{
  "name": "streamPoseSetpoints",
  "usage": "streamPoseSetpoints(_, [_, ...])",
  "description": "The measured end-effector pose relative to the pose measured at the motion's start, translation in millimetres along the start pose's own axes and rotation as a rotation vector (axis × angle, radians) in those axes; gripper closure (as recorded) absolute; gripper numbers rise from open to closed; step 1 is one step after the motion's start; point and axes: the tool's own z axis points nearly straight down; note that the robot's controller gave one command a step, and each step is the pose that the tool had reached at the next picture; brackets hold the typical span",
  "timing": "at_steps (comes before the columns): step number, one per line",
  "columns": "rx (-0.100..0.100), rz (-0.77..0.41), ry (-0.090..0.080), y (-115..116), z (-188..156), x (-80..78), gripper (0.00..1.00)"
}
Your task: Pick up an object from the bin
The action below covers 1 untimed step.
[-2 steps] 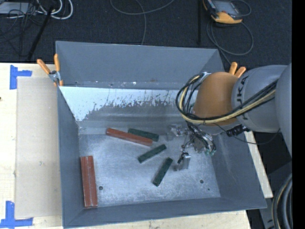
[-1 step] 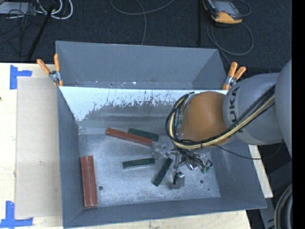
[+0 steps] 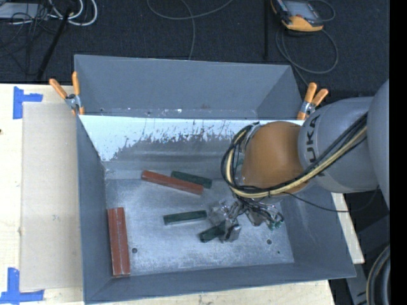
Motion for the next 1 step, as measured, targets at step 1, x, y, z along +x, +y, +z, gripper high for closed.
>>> streamPoseSetpoints(1, [0.006,-0.133,-0.013,-29.8,-212.3,-76.3,1.0])
